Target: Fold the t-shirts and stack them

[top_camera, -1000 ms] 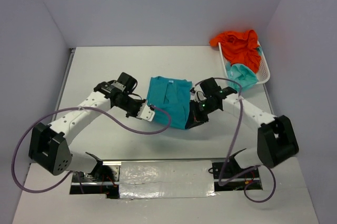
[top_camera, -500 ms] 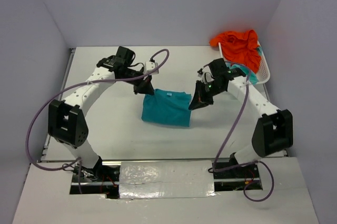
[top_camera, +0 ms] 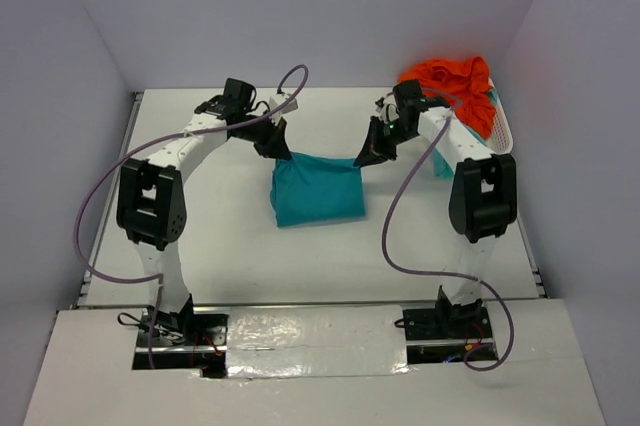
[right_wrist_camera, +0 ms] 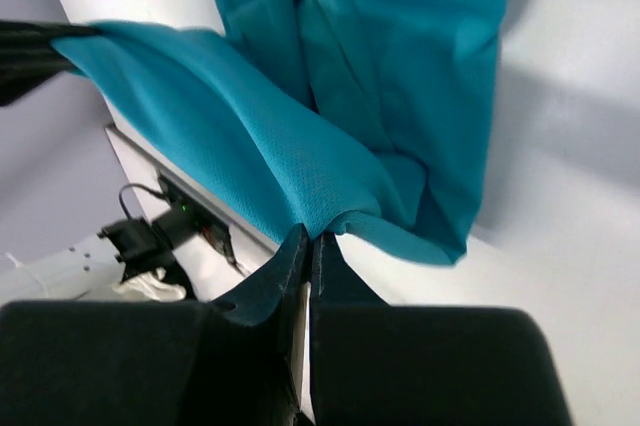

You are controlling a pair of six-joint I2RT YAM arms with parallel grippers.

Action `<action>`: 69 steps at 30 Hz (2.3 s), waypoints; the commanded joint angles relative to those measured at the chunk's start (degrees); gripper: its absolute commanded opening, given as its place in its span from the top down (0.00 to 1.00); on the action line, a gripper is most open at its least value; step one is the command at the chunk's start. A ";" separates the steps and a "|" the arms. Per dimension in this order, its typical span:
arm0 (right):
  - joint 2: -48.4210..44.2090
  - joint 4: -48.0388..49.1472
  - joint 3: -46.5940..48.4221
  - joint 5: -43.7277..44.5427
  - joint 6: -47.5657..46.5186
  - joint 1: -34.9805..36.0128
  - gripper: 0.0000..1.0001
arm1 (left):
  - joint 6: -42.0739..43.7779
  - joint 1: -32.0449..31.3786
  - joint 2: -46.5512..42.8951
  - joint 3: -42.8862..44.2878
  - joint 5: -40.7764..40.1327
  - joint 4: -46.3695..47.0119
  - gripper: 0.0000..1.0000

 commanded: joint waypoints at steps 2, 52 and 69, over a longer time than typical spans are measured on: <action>6.72 3.19 7.44 1.05 2.35 -0.72 1.00 | -3.86 1.91 2.76 1.44 -2.35 3.67 1.00; 15.88 32.01 -3.09 19.24 17.47 5.34 1.00 | -16.43 4.55 15.33 6.35 -23.28 13.79 0.44; 3.84 31.67 -11.09 17.04 12.38 5.78 1.00 | -17.49 12.19 8.39 11.57 -24.85 1.41 0.42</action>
